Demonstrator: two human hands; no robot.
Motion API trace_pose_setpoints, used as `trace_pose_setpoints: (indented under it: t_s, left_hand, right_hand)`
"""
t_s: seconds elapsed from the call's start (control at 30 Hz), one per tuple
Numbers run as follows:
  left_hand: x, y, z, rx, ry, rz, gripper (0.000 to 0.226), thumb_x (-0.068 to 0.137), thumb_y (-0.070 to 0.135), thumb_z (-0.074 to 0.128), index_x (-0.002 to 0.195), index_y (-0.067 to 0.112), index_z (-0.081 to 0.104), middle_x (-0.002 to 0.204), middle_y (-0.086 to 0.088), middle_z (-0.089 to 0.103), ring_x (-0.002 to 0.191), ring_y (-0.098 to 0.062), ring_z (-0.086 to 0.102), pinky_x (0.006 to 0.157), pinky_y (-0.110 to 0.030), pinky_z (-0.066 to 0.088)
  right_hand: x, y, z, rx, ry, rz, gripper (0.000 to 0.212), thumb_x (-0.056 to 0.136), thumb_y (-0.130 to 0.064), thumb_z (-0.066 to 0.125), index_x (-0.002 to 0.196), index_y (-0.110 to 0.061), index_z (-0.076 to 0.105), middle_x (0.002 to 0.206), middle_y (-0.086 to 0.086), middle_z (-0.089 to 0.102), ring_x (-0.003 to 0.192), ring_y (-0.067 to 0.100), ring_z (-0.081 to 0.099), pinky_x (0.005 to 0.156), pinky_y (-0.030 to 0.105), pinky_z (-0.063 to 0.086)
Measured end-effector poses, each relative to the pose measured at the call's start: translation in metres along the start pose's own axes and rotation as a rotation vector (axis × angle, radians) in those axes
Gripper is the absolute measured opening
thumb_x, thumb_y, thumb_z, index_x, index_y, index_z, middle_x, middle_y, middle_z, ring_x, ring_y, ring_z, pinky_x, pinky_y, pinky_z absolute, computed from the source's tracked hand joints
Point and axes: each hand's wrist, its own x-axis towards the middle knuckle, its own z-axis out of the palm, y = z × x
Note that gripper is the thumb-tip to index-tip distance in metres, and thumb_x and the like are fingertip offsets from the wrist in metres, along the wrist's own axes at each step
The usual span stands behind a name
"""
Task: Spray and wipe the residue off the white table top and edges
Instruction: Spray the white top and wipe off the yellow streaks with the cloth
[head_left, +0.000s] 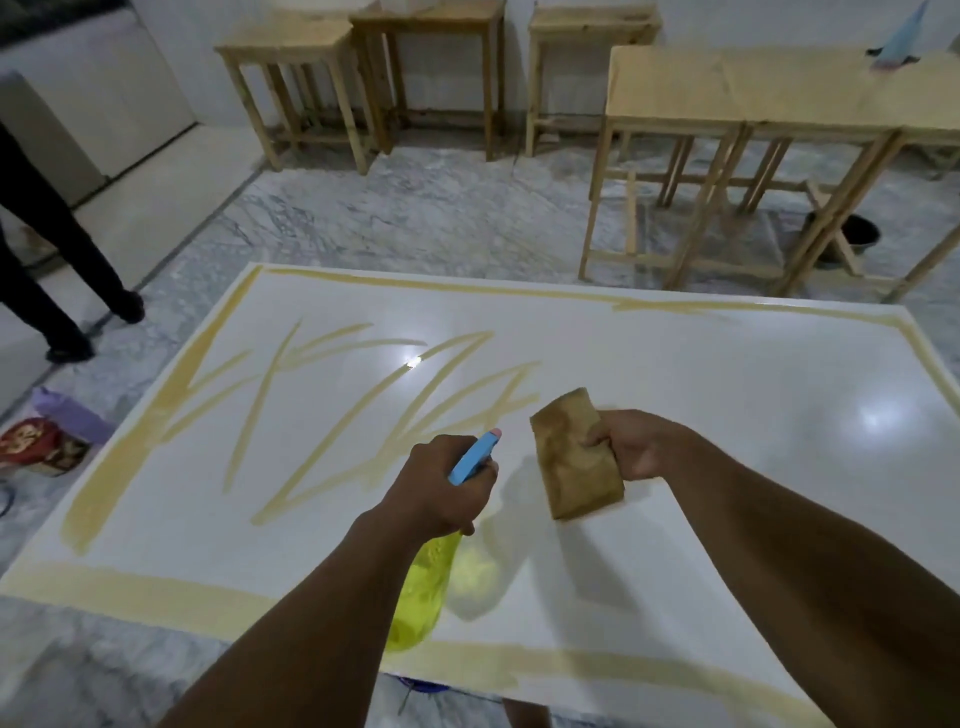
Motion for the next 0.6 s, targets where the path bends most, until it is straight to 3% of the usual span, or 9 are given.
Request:
trace_pose_setpoints:
  t_s: [0.07,0.17,0.27,0.33,0.37,0.43,0.5,0.6]
  left_hand:
    - [0.028,-0.001,-0.006,-0.013,0.017,-0.022,0.024,0.098,0.024,0.06,0.081,0.007,0.062,0.06,-0.001,0.057,0.048,-0.023,0.07,0.057,-0.041,0.065]
    - [0.057,0.001,-0.014,-0.035,0.031,-0.031,0.022,0.097,0.021,0.06,0.079,0.008,0.063,0.059,0.001,0.057,0.046,-0.02,0.067,0.054,-0.039,0.065]
    - [0.081,-0.003,-0.019,-0.042,0.054,-0.057,0.023,0.098,0.02,0.06,0.079,0.008,0.063,0.059,0.0,0.057,0.045,-0.018,0.066,0.047,-0.03,0.059]
    - [0.095,-0.008,-0.021,-0.036,0.065,-0.074,0.023,0.098,0.021,0.059,0.079,0.008,0.062,0.06,-0.003,0.057,0.046,-0.019,0.065,0.046,-0.024,0.055]
    - [0.1,-0.011,-0.02,-0.018,0.064,-0.078,0.023,0.098,0.021,0.059,0.079,0.008,0.062,0.061,-0.006,0.058,0.046,-0.019,0.064,0.046,-0.024,0.054]
    - [0.106,-0.016,-0.019,0.005,0.051,-0.077,0.024,0.098,0.022,0.059,0.08,0.006,0.061,0.065,-0.016,0.062,0.049,-0.028,0.066,0.048,-0.037,0.059]
    - [0.108,-0.021,-0.017,0.0,0.041,-0.081,0.025,0.097,0.023,0.059,0.081,0.004,0.061,0.069,-0.02,0.064,0.056,-0.036,0.067,0.056,-0.049,0.061]
    - [0.108,-0.03,-0.018,-0.043,0.053,-0.119,0.024,0.098,0.021,0.059,0.084,0.001,0.062,0.067,-0.018,0.063,0.055,-0.036,0.069,0.056,-0.049,0.062]
  right_hand:
    - [0.042,-0.05,-0.015,-0.199,0.099,0.022,0.05,0.083,0.006,0.052,0.132,-0.001,0.054,0.128,0.023,0.063,0.113,0.039,0.065,0.098,0.053,0.05]
    - [0.089,-0.127,-0.024,-0.5,0.253,-0.052,0.049,0.081,0.004,0.047,0.129,0.002,0.051,0.117,0.015,0.059,0.099,0.03,0.062,0.082,0.039,0.05]
    - [0.111,-0.192,-0.004,-0.929,0.393,-0.273,0.027,0.093,-0.014,0.048,0.118,-0.008,0.056,0.105,0.014,0.055,0.091,0.029,0.056,0.074,0.036,0.04]
    - [0.133,-0.215,0.006,-1.169,0.438,-0.396,0.025,0.098,-0.016,0.048,0.116,-0.004,0.06,0.112,0.017,0.06,0.098,0.033,0.059,0.075,0.033,0.038]
    - [0.145,-0.222,0.011,-1.248,0.452,-0.424,0.026,0.096,-0.012,0.048,0.118,-0.005,0.061,0.118,0.017,0.061,0.104,0.034,0.06,0.075,0.032,0.038]
    - [0.174,-0.213,0.014,-1.305,0.441,-0.432,0.033,0.094,-0.01,0.048,0.125,-0.011,0.059,0.127,0.016,0.06,0.112,0.035,0.059,0.078,0.032,0.042]
    - [0.2,-0.181,0.019,-1.365,0.407,-0.391,0.039,0.096,-0.018,0.048,0.135,-0.015,0.054,0.139,0.012,0.054,0.124,0.034,0.054,0.092,0.037,0.045]
    - [0.223,-0.116,0.043,-1.453,0.582,-0.41,0.048,0.097,-0.018,0.043,0.145,-0.019,0.041,0.154,0.007,0.039,0.138,0.034,0.039,0.106,0.049,0.038]
